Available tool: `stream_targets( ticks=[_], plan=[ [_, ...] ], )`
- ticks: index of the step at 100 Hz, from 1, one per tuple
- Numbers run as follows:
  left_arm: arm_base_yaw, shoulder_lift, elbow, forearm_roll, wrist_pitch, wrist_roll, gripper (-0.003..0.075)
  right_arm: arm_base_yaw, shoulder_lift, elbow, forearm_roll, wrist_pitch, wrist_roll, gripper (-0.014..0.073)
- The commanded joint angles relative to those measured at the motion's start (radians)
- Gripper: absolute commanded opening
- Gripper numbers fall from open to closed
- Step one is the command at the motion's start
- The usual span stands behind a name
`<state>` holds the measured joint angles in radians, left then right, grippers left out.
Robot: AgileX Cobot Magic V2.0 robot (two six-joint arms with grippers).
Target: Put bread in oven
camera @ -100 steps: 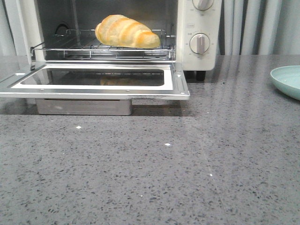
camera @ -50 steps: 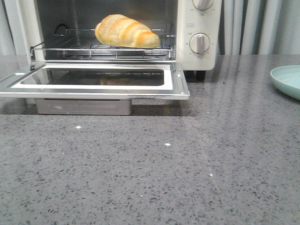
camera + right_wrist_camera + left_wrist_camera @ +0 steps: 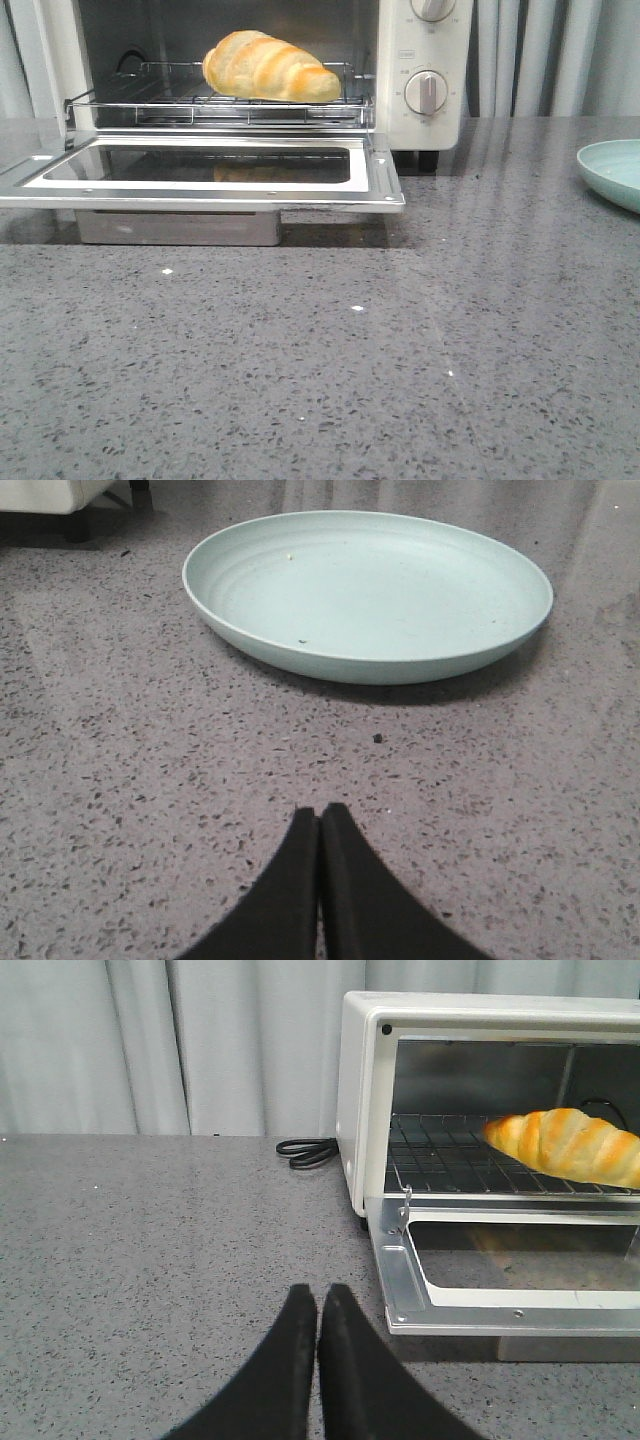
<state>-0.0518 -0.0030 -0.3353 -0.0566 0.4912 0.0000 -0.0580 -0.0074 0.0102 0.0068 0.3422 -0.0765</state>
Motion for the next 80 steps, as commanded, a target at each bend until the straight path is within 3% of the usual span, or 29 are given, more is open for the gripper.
stream_targets(
  ticks=[1,42,80],
  plan=[
    [0.001,-0.025,-0.023,-0.01,-0.076,0.0,-0.0021,-0.004,-0.02,0.026,-0.007,-0.012,-0.006,-0.0053],
    [0.001,-0.025,0.244,0.025,-0.289,0.0,-0.0021,-0.004,-0.02,0.026,-0.007,-0.012,-0.006,-0.0053],
    [0.001,-0.025,0.359,0.062,-0.261,0.0,-0.0021,-0.004,-0.02,0.026,-0.007,-0.012,-0.006,-0.0053]
  ],
)
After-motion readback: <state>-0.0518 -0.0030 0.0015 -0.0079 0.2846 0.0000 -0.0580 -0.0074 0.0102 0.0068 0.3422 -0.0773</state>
